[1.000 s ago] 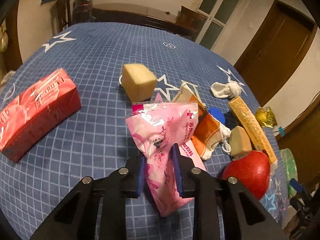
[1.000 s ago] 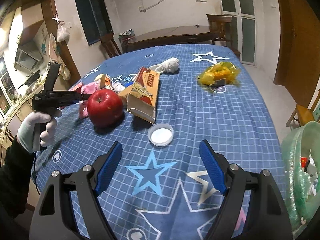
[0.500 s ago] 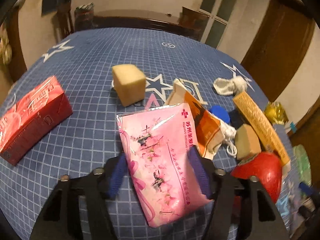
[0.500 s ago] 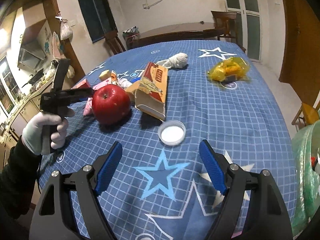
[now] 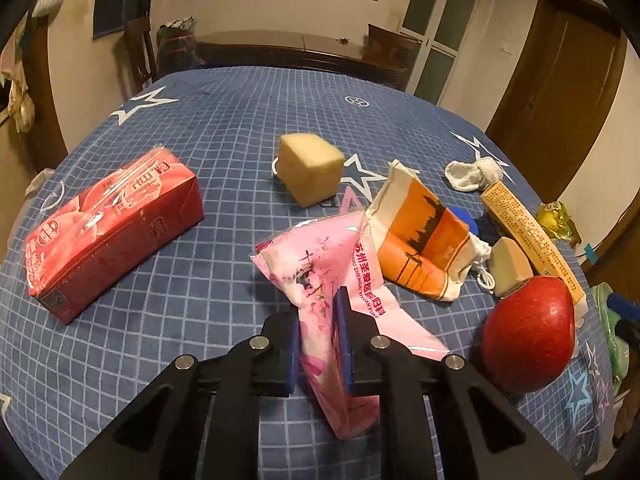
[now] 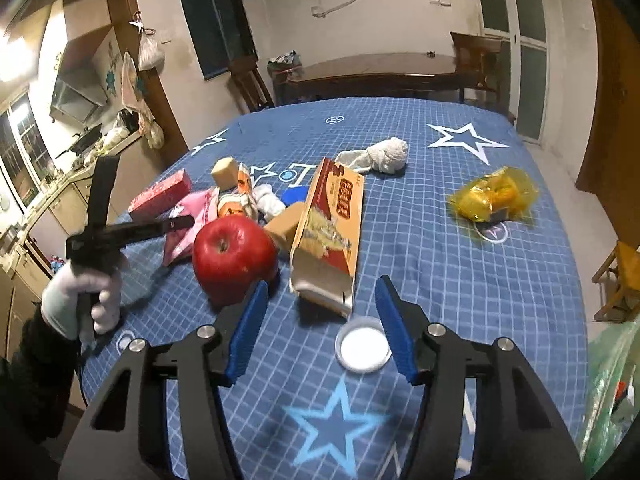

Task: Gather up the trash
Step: 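Grasp the pink tissue pack with the left tool while the right tool grasps the yellow medicine box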

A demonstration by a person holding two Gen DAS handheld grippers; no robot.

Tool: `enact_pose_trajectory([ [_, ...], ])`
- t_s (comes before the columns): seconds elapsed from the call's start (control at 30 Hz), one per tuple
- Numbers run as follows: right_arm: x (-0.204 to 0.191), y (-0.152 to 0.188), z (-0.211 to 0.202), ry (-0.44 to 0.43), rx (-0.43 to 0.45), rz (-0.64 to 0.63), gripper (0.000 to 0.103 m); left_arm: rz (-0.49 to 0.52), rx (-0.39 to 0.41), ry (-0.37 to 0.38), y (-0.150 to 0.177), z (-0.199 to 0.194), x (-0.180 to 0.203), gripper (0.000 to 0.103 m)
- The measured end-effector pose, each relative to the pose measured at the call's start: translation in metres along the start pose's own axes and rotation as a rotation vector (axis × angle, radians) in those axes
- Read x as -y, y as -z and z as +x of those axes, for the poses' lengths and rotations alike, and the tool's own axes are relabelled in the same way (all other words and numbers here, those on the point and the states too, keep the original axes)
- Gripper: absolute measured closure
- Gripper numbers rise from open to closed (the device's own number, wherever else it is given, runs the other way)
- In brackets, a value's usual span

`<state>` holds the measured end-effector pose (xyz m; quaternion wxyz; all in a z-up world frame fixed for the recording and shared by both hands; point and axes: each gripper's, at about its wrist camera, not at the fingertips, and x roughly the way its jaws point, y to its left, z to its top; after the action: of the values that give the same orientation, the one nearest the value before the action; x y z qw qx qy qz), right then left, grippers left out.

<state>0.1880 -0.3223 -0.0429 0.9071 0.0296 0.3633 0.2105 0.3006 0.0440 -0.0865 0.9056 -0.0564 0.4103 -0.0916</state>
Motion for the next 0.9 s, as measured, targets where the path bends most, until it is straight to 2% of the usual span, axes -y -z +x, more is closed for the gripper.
enact_pose_trajectory([
  [0.3,0.025,-0.045,0.046,0.000,-0.057,0.039,0.049,0.008,-0.002,0.028,0.000,0.002,0.004,0.086],
  [0.47,0.026,-0.047,0.071,-0.094,-0.151,0.087,0.049,-0.006,-0.009,0.052,0.000,0.004,0.001,0.085],
  [0.57,0.028,-0.049,0.084,-0.129,-0.187,0.125,0.040,-0.031,-0.016,0.077,0.000,0.005,-0.003,0.084],
  [0.67,0.032,-0.052,0.096,-0.159,-0.216,0.173,0.039,-0.041,-0.019,0.087,0.000,0.005,-0.004,0.084],
  [0.77,0.034,-0.052,0.109,-0.176,-0.248,0.201,0.040,-0.032,-0.021,0.093,0.000,0.005,-0.003,0.084],
  [0.8,0.034,-0.051,0.112,-0.177,-0.255,0.205,0.047,-0.028,-0.020,0.091,0.000,0.005,-0.002,0.084],
  [0.9,0.030,-0.050,0.103,-0.155,-0.203,0.187,0.049,-0.017,-0.008,0.074,0.001,0.002,0.002,0.085],
])
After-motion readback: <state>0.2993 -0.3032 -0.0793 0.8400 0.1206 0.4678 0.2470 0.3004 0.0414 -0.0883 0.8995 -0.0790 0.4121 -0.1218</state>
